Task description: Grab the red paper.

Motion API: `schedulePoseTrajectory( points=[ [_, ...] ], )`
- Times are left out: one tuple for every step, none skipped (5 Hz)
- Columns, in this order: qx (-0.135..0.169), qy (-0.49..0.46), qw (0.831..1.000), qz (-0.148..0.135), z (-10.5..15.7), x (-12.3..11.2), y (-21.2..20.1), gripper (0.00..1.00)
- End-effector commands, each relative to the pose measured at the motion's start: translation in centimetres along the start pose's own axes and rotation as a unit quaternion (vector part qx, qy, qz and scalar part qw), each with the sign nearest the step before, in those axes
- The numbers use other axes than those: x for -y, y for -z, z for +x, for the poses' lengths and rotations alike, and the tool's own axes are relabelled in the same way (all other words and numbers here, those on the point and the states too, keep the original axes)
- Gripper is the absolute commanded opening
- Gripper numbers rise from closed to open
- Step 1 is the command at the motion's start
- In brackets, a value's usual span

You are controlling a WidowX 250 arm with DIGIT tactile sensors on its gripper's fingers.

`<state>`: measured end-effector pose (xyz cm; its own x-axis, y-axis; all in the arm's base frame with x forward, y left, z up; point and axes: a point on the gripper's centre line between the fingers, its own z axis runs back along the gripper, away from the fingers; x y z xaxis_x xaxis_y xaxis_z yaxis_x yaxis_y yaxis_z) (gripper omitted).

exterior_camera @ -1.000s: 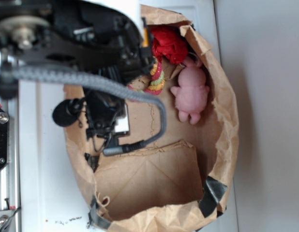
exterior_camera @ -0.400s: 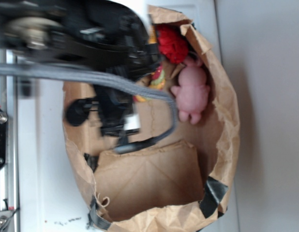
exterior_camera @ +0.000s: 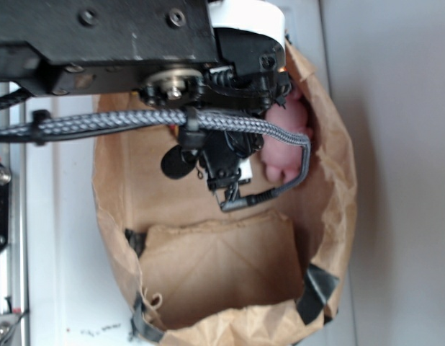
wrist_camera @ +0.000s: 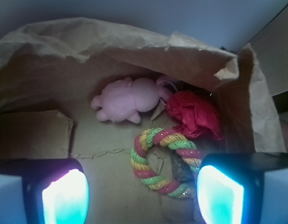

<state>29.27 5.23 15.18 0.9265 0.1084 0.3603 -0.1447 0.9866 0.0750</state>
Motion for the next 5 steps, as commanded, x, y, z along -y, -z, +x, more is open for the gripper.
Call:
schedulePoseTrajectory(
  points=[
    [0.04,-0.022,0.999,0.024,0.3,1.3,0.2,1.0],
    [0.064,-0.077,0.994,0.039,0.6,1.5,1.2,1.0],
    [0.07,-0.122,0.989,0.04,0.7,2.1,1.3,1.0],
    [0.063,-0.162,0.984,0.038,0.0,2.4,0.9,1.0],
    [0.053,-0.187,0.98,0.038,-0.1,2.6,0.8,1.0]
  ],
)
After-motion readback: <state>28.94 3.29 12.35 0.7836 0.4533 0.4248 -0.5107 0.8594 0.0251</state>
